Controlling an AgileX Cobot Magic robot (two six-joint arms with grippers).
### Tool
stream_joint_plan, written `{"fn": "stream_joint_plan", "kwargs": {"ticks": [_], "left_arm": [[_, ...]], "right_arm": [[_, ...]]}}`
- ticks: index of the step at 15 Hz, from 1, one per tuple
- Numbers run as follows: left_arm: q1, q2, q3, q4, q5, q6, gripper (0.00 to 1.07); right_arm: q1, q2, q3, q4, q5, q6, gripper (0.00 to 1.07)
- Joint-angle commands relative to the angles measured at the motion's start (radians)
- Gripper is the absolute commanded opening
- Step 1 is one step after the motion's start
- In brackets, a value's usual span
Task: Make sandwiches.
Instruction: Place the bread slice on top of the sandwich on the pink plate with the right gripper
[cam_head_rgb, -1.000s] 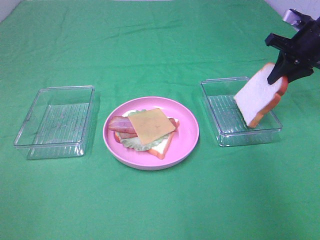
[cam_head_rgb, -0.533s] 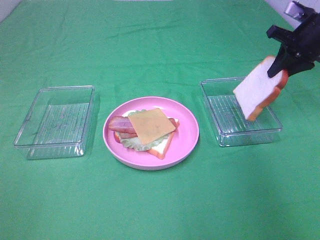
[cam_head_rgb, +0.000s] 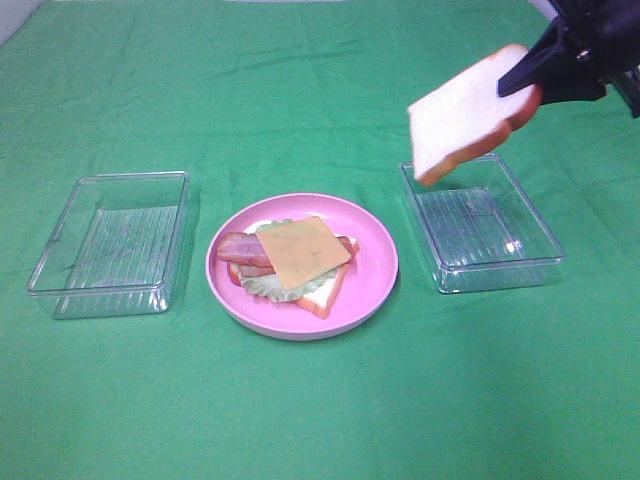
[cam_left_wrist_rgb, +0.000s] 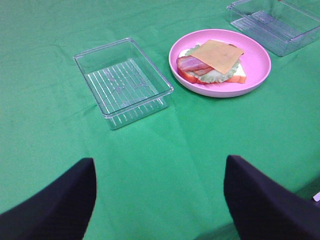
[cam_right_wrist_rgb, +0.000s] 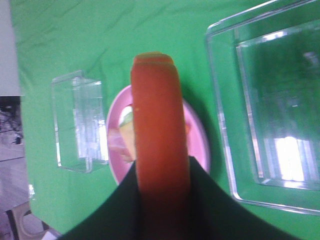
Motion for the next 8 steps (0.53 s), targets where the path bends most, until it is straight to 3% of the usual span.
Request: {"fn": "stream_joint_plan", "kwargs": {"ticks": [1, 5, 8], "left_arm": [[-0.004, -0.024, 0.007, -0.005, -0.006, 0.000, 0.69], [-0.004, -0.024, 0.007, -0.005, -0.006, 0.000, 0.69], [-0.004, -0.024, 0.007, -0.005, -0.006, 0.000, 0.69]], "right_arm": [[0.085, -0.042, 0.151, 0.188, -0.108, -0.106, 0.00], [0.250, -0.040, 0.350, 0.485, -0.262, -0.277, 0.00], [0.369, -0.022, 0.419, 0.731, -0.401, -0.415, 0.00]]}}
